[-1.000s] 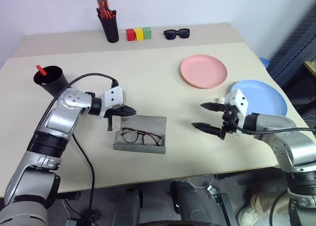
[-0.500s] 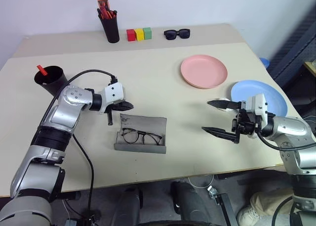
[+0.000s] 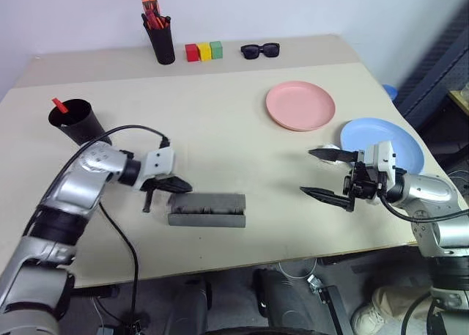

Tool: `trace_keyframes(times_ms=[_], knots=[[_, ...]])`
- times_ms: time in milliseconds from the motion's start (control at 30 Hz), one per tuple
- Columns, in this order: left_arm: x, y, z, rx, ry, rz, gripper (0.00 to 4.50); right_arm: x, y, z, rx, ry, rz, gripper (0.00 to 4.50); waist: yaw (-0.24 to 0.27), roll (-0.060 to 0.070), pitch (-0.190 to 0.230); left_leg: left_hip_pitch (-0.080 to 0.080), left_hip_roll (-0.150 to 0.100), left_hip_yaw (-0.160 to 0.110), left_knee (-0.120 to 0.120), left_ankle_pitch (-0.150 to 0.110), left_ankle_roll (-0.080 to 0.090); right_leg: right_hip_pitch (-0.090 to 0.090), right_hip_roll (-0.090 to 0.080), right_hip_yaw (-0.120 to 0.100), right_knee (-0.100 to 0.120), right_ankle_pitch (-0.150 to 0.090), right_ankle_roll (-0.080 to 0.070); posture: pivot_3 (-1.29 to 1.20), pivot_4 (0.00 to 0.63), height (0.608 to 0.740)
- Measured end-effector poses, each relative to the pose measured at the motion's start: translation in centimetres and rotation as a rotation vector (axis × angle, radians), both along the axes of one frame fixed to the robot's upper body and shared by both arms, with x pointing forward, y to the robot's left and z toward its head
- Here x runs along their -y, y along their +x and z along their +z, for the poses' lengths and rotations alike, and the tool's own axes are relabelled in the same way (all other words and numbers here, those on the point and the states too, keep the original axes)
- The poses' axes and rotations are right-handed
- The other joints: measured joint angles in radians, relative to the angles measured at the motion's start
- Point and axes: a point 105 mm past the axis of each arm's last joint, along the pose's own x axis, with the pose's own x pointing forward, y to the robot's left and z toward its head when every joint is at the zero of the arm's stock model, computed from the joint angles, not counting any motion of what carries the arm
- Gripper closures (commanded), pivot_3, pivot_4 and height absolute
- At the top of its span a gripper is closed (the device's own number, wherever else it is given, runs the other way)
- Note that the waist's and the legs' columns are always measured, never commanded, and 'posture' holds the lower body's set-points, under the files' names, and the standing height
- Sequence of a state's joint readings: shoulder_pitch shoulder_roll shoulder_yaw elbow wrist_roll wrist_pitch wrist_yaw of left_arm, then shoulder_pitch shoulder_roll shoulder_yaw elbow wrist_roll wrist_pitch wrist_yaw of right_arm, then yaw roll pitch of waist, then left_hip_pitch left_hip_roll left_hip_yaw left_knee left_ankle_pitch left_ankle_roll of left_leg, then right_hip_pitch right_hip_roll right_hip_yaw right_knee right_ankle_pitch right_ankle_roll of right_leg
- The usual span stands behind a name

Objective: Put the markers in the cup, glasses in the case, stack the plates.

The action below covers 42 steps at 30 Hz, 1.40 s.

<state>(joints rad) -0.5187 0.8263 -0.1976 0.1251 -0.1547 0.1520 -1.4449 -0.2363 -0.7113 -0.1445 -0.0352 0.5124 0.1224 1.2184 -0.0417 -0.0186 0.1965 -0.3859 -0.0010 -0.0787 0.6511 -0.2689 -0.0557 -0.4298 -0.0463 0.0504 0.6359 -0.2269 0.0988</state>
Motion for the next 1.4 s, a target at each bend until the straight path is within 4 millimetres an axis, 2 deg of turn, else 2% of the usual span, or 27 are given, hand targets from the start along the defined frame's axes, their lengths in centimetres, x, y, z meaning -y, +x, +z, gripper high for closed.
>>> trace_keyframes(times_ms=[167, 333, 500, 633, 700, 800, 900, 967, 1133, 1333, 1400], knots=[[0.1, -1.8, 0.6, -0.007, -0.020, -0.019, 4.46, -0.3, 0.2, -0.1, -0.001, 0.013, -0.005, 0.00, 0.006, 0.000, 0.000, 0.000, 0.000, 0.000, 0.001, 0.000, 0.000, 0.002, 0.000, 0.000, -0.002, 0.000, 0.000, 0.00, 0.150, 0.740], [0.8, -2.3, 0.4, 0.026, -0.042, -0.005, 4.46, -0.1, 0.8, -1.0, -0.043, 0.004, -0.052, 0.00, 0.005, 0.000, 0.000, 0.001, 0.000, 0.000, 0.001, 0.000, 0.000, 0.002, 0.000, 0.000, -0.001, 0.000, 0.000, 0.00, 0.150, 0.740], [1.5, -0.1, 0.7, 0.119, -0.125, 0.112, 4.46, 0.7, 2.0, -1.3, -0.093, 0.041, -0.178, 0.00, 0.006, 0.000, 0.000, 0.001, 0.000, 0.000, 0.002, 0.000, 0.000, 0.002, 0.000, 0.000, -0.001, 0.000, 0.000, 0.00, 0.150, 0.740], [2.7, 2.7, 3.6, 0.231, -0.321, 0.244, 4.46, 2.0, 3.0, -1.0, -0.124, 0.034, -0.337, 0.00, 0.012, 0.000, 0.000, 0.000, -0.001, 0.000, 0.002, 0.000, 0.000, 0.002, 0.000, 0.000, -0.001, 0.000, 0.000, 0.00, 0.150, 0.740], [3.5, 3.3, 4.6, 0.264, -0.394, 0.271, 4.46, 2.4, 3.1, -0.5, -0.127, 0.027, -0.391, 0.00, 0.016, 0.001, 0.000, 0.000, -0.001, 0.000, 0.002, 0.000, 0.000, 0.002, -0.001, 0.000, -0.001, 0.000, 0.000, 0.00, 0.150, 0.740], [4.6, 3.5, 4.5, 0.263, -0.448, 0.289, 4.46, 3.1, 2.8, 0.8, -0.106, 0.032, -0.445, 0.00, 0.020, 0.001, 0.000, 0.001, -0.001, 0.000, 0.002, 0.000, 0.000, 0.002, 0.000, 0.000, -0.001, 0.000, 0.000, 0.00, 0.150, 0.740], [6.2, 3.6, 4.0, 0.214, -0.499, 0.286, 3.70, 4.3, 2.7, 1.8, -0.094, -0.001, -0.505, 0.00, 0.027, 0.001, -0.001, 0.001, -0.001, 0.000, 0.003, 0.000, 0.000, 0.003, 0.000, 0.000, -0.001, 0.000, 0.000, 0.00, 0.150, 0.740], [7.6, 3.7, 3.8, 0.173, -0.527, 0.278, 2.71, 4.8, 2.9, 1.8, -0.109, -0.023, -0.533, 0.00, 0.030, 0.001, -0.001, 0.001, -0.001, 0.000, 0.004, 0.000, 0.000, 0.003, 0.000, 0.000, -0.001, 0.000, 0.001, 0.00, 0.150, 0.740], [10.1, 4.2, 3.4, 0.136, -0.576, 0.285, 0.15, 5.6, 5.0, 2.0, -0.093, -0.091, -0.593, 0.00, 0.020, 0.001, -0.001, 0.001, -0.001, 0.001, 0.004, 0.000, 0.000, 0.004, 0.000, 0.001, -0.001, 0.001, 0.001, 0.00, 0.150, 0.740], [11.2, 5.5, 3.5, 0.163, -0.592, 0.357, 0.07, 4.2, 8.3, 0.8, -0.066, -0.181, -0.551, 0.00, 0.022, 0.001, -0.001, 0.002, -0.001, 0.001, 0.003, 0.000, 0.000, 0.004, 0.000, 0.001, -0.001, 0.001, 0.002, 0.00, 0.150, 0.740], [11.3, 5.8, 3.5, 0.191, -0.583, 0.383, 0.07, 3.6, 10.3, 0.3, -0.066, -0.194, -0.550, 0.00, 0.019, 0.001, -0.001, 0.002, -0.001, 0.002, 0.003, 0.000, 0.000, 0.004, 0.000, 0.002, -0.002, 0.002, 0.002, 0.00, 0.150, 0.740]])
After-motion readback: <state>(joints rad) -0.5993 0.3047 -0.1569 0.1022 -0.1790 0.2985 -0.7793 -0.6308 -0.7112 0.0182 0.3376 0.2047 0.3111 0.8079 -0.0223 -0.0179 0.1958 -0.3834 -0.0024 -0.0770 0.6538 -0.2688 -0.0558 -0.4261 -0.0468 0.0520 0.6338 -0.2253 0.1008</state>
